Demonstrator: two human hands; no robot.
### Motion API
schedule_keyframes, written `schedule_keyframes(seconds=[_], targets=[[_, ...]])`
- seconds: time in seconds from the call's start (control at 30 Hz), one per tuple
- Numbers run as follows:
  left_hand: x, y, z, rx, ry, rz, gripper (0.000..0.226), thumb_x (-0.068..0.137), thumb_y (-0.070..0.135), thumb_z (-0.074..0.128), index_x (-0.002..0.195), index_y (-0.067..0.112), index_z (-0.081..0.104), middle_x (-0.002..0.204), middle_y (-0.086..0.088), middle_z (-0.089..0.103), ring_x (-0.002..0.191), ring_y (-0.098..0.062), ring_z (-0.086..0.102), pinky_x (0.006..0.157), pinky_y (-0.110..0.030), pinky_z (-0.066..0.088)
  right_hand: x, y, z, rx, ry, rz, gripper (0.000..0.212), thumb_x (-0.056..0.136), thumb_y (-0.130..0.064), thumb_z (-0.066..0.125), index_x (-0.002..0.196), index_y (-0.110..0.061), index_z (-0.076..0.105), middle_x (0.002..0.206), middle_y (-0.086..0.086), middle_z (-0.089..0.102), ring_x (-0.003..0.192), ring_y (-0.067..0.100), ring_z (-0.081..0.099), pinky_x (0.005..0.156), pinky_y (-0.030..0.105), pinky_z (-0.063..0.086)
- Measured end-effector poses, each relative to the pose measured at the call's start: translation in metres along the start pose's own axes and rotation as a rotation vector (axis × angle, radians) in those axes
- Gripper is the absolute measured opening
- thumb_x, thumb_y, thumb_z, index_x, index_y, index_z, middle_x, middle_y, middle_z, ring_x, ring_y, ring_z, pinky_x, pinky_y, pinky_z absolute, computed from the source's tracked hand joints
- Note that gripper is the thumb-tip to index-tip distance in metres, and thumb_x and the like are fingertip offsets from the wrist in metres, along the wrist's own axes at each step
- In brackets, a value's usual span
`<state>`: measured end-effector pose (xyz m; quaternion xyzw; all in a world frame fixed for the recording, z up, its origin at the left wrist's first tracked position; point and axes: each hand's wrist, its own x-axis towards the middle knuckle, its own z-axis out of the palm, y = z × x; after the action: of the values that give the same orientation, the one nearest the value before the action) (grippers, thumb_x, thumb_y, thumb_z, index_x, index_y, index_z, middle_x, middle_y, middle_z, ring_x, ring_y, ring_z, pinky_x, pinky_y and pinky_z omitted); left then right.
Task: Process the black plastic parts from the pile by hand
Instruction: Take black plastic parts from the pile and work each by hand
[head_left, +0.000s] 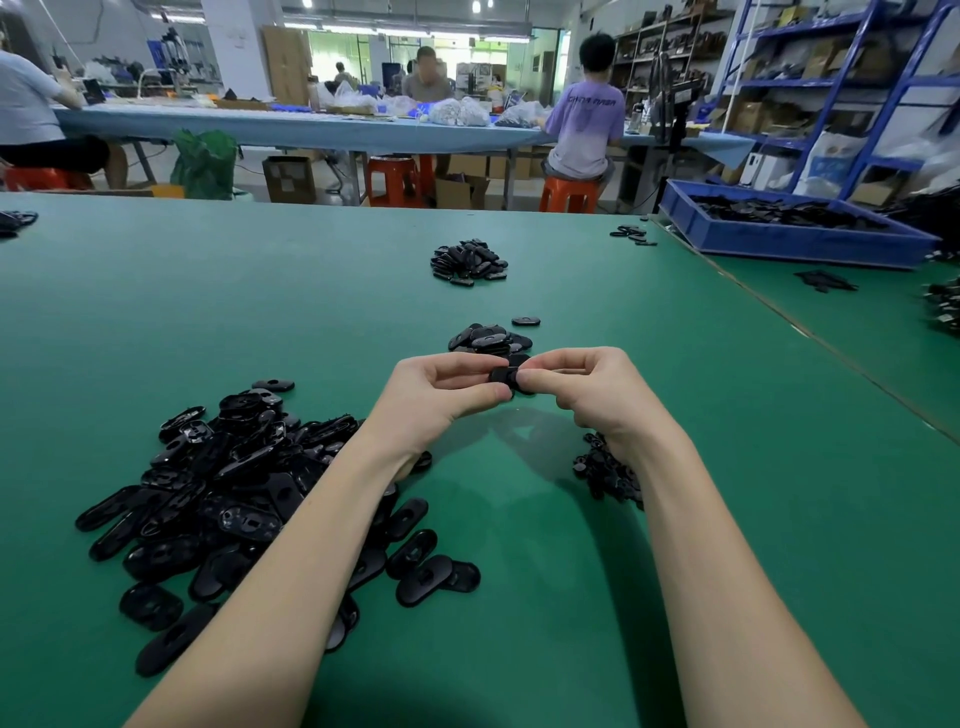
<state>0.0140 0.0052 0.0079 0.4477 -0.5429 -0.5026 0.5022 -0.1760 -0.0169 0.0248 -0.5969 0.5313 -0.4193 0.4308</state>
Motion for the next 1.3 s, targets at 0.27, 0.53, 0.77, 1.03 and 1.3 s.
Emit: schedule_keyframes(seconds=[0.27,0.53,0.77,1.03,1.3], targets=[[0.001,0.000,0.001,0.008,0.005,0.014,0.030,0.078,0.006,0.083,0.105,0.017,0.078,0.100,-0.005,0.078,0.102,-0.017,0.074,0.098,-0.026,0.052,-0.001,-0.002,0.001,-0.001,-0.009,0.016,0.005,0.085,-0.020,0.081,0.088,-0.016,0.080,0.055,-0.020,0.065,0.049,-0.014,0.054,0.044,0.002,0.033],[-0.001,0.004,0.003,0.017,0.034,0.028,0.028,0.079,0.003,0.081,0.105,0.013,0.078,0.097,-0.004,0.079,0.095,-0.013,0.075,0.082,-0.013,0.053,-0.003,-0.005,0.004,0.007,0.001,0.020,0.007,0.085,-0.017,0.081,0.091,-0.012,0.079,0.052,-0.020,0.063,0.047,-0.013,0.053,0.044,0.002,0.032],[-0.002,0.004,0.003,0.010,0.029,-0.007,0.025,0.080,0.002,0.080,0.099,0.018,0.078,0.094,-0.003,0.079,0.092,-0.011,0.075,0.080,-0.012,0.052,-0.001,-0.010,0.005,-0.066,0.043,0.071,0.022,0.076,-0.025,0.088,0.094,-0.024,0.076,0.055,-0.013,0.056,0.037,-0.002,0.045,0.039,0.008,0.029],[0.000,0.005,0.008,-0.077,0.023,-0.128,0.020,0.086,-0.007,0.068,0.093,0.010,0.076,0.096,-0.017,0.077,0.086,-0.021,0.072,0.088,-0.025,0.059,-0.006,-0.002,0.002,-0.015,-0.038,0.124,0.021,0.068,-0.037,0.092,0.069,-0.026,0.074,0.057,-0.011,0.055,0.050,0.006,0.042,0.039,0.016,0.026],[0.000,0.005,0.009,-0.022,0.096,-0.121,0.017,0.087,-0.006,0.069,0.099,0.006,0.073,0.087,-0.012,0.078,0.073,-0.011,0.073,0.071,-0.014,0.055,-0.001,-0.001,0.006,-0.029,-0.042,0.073,0.013,0.076,-0.026,0.087,0.077,-0.020,0.076,0.059,-0.012,0.060,0.043,0.002,0.040,0.040,0.012,0.031]])
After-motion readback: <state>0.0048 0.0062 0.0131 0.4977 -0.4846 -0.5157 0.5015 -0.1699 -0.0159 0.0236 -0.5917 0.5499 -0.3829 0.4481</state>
